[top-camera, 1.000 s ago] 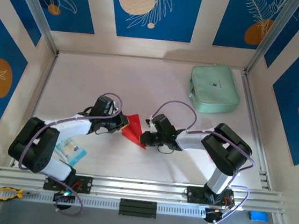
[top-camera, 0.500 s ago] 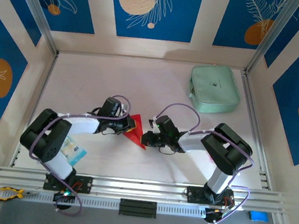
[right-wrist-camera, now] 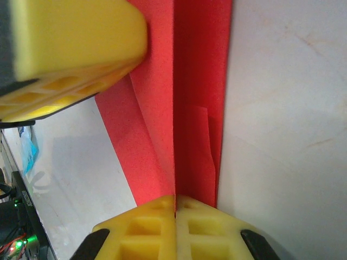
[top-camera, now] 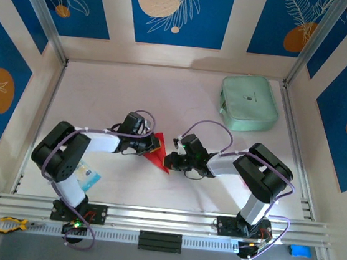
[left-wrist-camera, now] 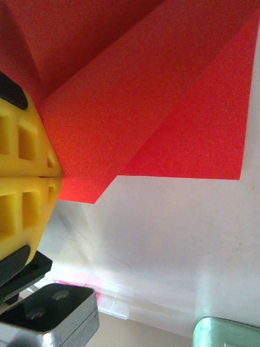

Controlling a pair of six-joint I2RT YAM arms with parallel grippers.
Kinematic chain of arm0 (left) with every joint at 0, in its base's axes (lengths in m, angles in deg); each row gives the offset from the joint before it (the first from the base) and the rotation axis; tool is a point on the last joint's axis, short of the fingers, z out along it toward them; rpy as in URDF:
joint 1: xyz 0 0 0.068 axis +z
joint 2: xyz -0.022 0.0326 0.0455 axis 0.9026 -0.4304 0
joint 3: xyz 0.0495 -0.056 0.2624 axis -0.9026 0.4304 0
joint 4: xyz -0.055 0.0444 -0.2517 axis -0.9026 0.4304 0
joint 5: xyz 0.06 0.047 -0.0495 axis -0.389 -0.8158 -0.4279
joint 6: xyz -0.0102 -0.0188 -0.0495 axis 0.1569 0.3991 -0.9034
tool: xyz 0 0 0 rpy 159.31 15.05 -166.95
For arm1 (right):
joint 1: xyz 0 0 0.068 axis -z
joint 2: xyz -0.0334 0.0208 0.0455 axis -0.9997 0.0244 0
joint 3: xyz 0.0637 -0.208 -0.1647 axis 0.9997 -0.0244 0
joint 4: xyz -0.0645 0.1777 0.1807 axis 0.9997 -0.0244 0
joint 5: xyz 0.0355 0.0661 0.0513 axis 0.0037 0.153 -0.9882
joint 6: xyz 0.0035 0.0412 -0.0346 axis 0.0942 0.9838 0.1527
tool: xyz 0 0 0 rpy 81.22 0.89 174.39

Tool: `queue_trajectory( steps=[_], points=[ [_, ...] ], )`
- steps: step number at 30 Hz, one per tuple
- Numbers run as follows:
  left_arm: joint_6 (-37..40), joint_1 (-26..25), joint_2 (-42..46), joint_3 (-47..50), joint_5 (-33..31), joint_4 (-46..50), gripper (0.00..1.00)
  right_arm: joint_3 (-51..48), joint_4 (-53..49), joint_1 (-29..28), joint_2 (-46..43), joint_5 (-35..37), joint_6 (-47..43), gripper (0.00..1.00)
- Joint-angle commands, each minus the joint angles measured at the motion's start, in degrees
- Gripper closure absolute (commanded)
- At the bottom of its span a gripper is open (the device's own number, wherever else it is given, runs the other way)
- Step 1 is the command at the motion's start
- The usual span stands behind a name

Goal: Fold a paper plane with a square sheet of paper (pick it up from the middle)
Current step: Fourth fold the wing at the center of the table.

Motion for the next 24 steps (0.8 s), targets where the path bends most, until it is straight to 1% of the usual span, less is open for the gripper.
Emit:
queue_trajectory(
  steps=[1,19,24],
  points=[
    [0.13,-0.63,-1.24,-1.07,-0.39,-1.15,0.92,-0.93,-2.59,0.29,0.68,0.46,0.78,0.98],
    [0.30,-0.84,-4.30,-1.11,-0.05,-2.71,0.91,-0.02,-4.87,0.28,1.25,-0.04,0.58,0.99],
    [0.77,-0.84,-4.60,-1.19,-0.68,-1.36,0.91,0.27,-5.10,0.36,1.50,-0.38,0.63,0.99]
  ],
)
